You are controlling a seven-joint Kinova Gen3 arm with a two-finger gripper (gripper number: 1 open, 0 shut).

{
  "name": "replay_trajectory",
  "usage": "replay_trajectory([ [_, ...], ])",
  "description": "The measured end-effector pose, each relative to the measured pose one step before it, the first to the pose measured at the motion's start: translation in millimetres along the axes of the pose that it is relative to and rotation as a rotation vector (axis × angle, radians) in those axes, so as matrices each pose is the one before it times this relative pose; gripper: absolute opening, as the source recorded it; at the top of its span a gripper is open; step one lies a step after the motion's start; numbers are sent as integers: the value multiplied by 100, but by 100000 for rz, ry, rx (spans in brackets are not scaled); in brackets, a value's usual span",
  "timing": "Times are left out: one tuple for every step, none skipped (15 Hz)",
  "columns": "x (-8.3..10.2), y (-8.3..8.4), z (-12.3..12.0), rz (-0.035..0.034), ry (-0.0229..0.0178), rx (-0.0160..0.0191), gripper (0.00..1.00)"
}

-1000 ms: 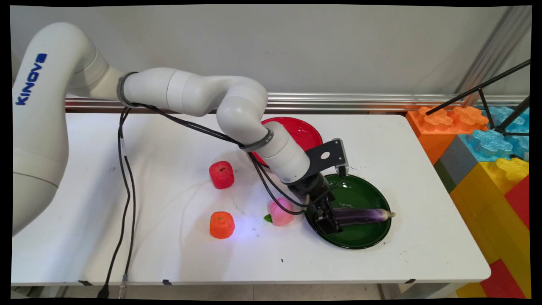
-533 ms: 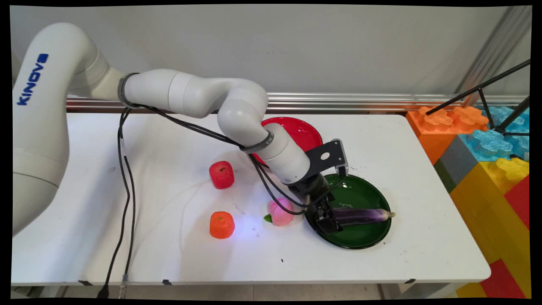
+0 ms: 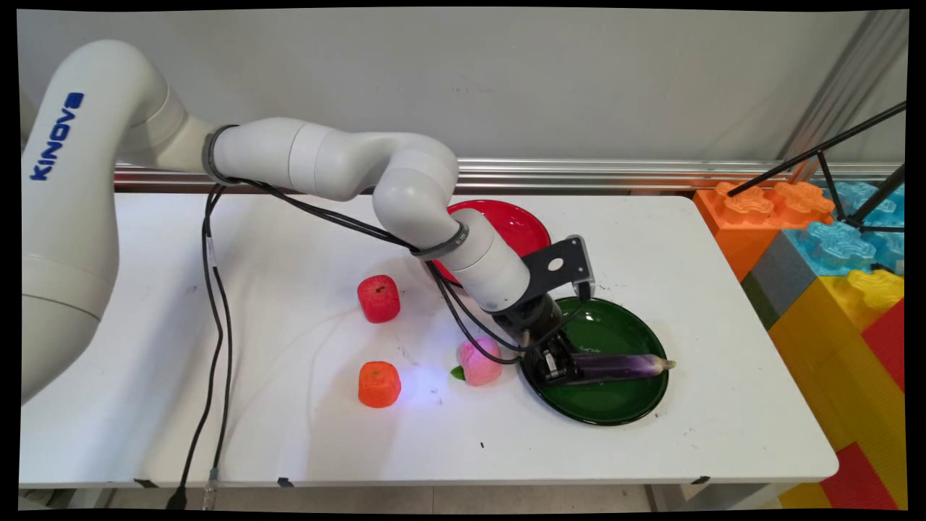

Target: Place the picked object on the table

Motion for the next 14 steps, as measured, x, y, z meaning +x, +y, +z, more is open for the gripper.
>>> replay_trajectory([
  [-10,-75,-43,-922,-21,421,0],
  [53,-20,-56,-660,106,211,0],
  [64,9,-68,-669,144,156,0],
  [173,84,-128,-716,392,50,0],
  [267,112,-196,-607,593,-22,0],
  [291,120,-217,-420,685,-67,0],
  [239,90,-190,-237,456,-61,0],
  [350,134,-323,-395,705,-72,0],
  [232,84,-258,-274,456,9,0],
  [417,151,-458,-337,723,-27,0],
  [365,118,-450,-140,542,-5,0],
  [386,109,-630,-18,571,39,0],
  [294,42,-612,67,458,164,0],
  [155,6,-449,33,251,167,0],
])
